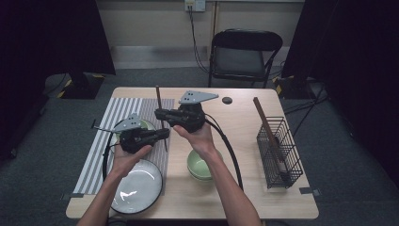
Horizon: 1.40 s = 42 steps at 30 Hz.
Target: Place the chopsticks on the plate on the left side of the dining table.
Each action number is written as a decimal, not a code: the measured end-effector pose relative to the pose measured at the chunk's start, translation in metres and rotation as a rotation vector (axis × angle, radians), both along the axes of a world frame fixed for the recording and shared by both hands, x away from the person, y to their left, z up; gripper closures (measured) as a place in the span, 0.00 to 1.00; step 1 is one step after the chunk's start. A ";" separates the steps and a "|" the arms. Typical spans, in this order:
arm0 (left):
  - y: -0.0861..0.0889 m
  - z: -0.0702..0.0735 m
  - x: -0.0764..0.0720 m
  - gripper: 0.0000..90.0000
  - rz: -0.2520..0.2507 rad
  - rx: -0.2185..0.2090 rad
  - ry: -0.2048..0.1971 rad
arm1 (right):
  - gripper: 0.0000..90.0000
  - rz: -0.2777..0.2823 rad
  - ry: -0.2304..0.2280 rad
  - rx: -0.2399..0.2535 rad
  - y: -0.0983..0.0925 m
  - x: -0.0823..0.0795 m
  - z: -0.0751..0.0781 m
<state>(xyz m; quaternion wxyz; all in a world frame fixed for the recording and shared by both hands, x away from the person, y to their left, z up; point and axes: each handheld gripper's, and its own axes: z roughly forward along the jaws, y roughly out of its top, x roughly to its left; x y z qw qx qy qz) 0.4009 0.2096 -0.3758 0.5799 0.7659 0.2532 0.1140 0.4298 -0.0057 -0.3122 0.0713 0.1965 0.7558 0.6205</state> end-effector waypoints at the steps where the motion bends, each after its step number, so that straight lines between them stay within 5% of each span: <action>1: 0.000 0.000 0.000 0.95 -0.002 -0.008 0.002 | 0.95 -0.002 0.008 0.003 0.000 0.000 0.000; 13: 0.001 0.002 -0.001 0.94 -0.008 -0.026 -0.004 | 0.95 0.018 0.015 0.010 0.001 -0.001 0.001; 20: 0.002 0.003 -0.001 0.94 0.002 -0.013 -0.005 | 0.71 0.028 0.012 0.009 -0.001 -0.001 0.002; 27: 0.008 0.008 -0.002 0.94 0.003 -0.027 -0.009 | 0.60 0.029 0.017 0.005 -0.012 -0.003 -0.002; 36: 0.016 0.013 -0.001 0.94 0.024 -0.025 -0.017 | 0.58 -0.001 0.057 0.026 -0.033 -0.002 -0.019; 42: 0.021 0.015 0.000 0.94 0.030 -0.037 -0.009 | 0.64 0.005 0.072 -0.004 -0.037 -0.003 -0.032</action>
